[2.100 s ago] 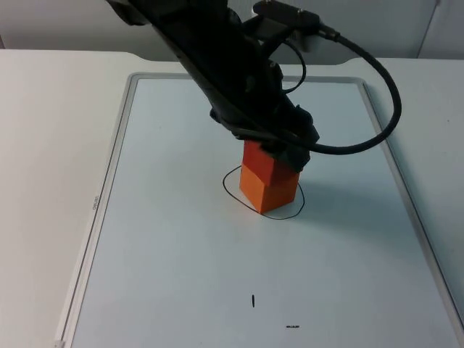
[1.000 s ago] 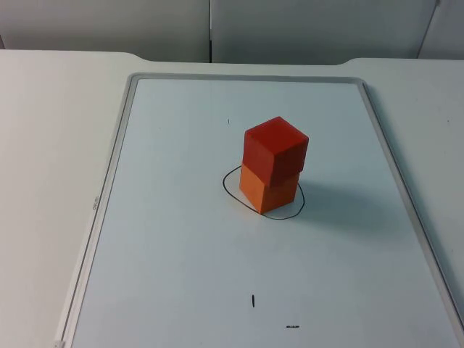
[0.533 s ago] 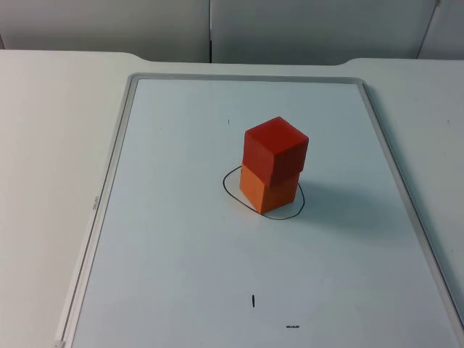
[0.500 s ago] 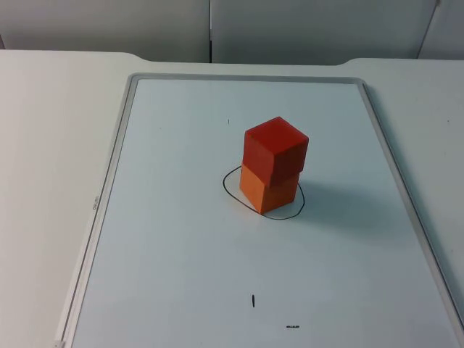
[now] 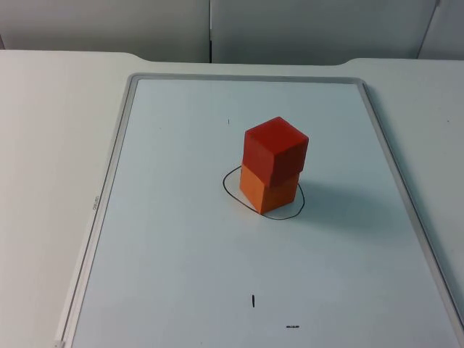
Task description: Pick up one cube with the left hand and another cube with the right hand. First place the cube in the right hand at the target position, then stack the cube in the left hand on top.
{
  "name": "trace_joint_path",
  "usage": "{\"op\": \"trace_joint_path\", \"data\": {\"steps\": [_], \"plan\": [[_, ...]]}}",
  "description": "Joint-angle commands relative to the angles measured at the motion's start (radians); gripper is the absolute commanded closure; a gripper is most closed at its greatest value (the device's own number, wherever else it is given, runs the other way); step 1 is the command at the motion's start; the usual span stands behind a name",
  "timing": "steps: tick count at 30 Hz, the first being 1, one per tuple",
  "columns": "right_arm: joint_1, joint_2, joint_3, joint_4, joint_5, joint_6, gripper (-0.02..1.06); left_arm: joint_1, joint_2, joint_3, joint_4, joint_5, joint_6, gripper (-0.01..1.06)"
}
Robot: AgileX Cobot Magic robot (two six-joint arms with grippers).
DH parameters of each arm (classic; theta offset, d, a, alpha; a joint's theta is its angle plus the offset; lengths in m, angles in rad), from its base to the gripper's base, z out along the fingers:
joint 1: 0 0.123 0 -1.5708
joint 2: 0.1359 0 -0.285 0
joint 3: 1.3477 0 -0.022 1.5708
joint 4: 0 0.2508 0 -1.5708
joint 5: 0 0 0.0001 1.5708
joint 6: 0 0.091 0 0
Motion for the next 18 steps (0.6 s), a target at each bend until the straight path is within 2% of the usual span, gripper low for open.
{"op": "trace_joint_path", "data": {"steps": [1,6,18], "plan": [[0.004,-0.002,0.005,0.005,0.023,0.002,0.26,-0.006,-0.018,0.022,0.007,0.005,-0.012,0.00],[0.004,-0.002,0.005,0.005,0.034,0.002,0.26,-0.006,-0.064,0.064,0.007,-0.018,-0.049,0.00],[0.004,-0.002,0.005,-0.003,0.018,0.002,0.26,-0.006,-0.064,0.064,0.001,-0.018,-0.030,0.00]]}}
